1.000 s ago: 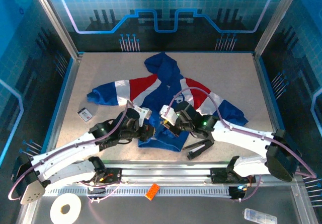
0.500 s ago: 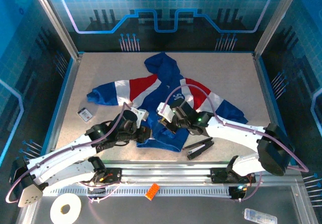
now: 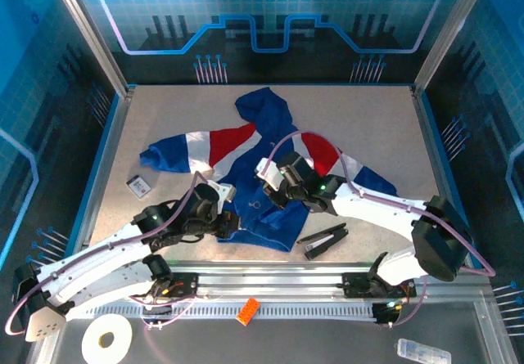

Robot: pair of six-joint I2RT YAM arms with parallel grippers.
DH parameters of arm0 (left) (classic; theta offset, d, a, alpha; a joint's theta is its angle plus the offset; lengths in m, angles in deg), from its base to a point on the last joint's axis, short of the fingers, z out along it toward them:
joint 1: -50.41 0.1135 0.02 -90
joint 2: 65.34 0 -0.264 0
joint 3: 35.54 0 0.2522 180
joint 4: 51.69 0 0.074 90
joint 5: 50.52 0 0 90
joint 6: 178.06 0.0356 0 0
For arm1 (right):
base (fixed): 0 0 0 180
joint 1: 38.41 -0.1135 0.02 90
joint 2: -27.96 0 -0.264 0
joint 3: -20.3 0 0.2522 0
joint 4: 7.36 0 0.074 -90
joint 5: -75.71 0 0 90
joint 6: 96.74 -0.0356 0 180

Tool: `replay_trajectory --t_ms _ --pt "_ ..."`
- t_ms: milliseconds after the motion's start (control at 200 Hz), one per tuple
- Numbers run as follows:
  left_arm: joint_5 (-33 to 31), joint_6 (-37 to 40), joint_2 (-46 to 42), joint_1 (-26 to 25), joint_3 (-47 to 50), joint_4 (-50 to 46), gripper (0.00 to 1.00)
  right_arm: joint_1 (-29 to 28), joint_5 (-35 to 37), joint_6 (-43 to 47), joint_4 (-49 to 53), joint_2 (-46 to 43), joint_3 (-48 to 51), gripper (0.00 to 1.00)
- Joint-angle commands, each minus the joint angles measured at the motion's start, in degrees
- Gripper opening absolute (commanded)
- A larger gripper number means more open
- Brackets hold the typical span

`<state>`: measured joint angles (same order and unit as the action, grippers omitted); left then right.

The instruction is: Zip up the jacket

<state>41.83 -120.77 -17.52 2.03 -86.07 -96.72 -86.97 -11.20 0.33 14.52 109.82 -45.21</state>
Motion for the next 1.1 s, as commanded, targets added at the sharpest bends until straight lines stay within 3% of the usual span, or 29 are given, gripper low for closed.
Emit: replay_trajectory --t_ms 0,110,180,275,485,745,981,1096 --pt "0.72 0.17 -0.61 -0.40 0.82 -1.17 0.00 0.52 -10.70 4.27 -4.38 -1.32 0.98 0.00" --pt "0.77 1.42 -0.21 -0.40 0.50 -0.95 0.00 0.61 -16.90 7.62 -6.76 -3.43 4.21 0.13" --pt "0.73 2.35 0.22 -0.40 -0.10 -1.32 0.00 0.74 -18.89 8.84 -6.68 -4.44 4.89 0.35" --pt "0.80 3.51 0.87 -0.40 -0.66 -1.60 0.00 0.80 -21.59 10.83 -4.55 -4.43 4.90 0.50" --pt "0.75 5.84 1.42 -0.41 -1.69 -2.08 0.00 0.57 -23.70 14.16 -0.22 -0.27 3.00 0.66" --pt "0.46 7.38 2.70 -0.40 -3.47 -3.97 0.00 0.36 -23.29 15.48 -0.32 4.38 -0.32 0.62" --pt "0.21 7.59 3.12 -0.40 -3.95 -4.15 0.00 0.07 -22.08 16.14 -1.49 5.17 -0.40 0.36" --pt "0.03 7.75 3.16 -0.44 -4.13 -4.39 0.00 -0.14 -20.97 16.66 -1.97 4.38 0.31 0.30"
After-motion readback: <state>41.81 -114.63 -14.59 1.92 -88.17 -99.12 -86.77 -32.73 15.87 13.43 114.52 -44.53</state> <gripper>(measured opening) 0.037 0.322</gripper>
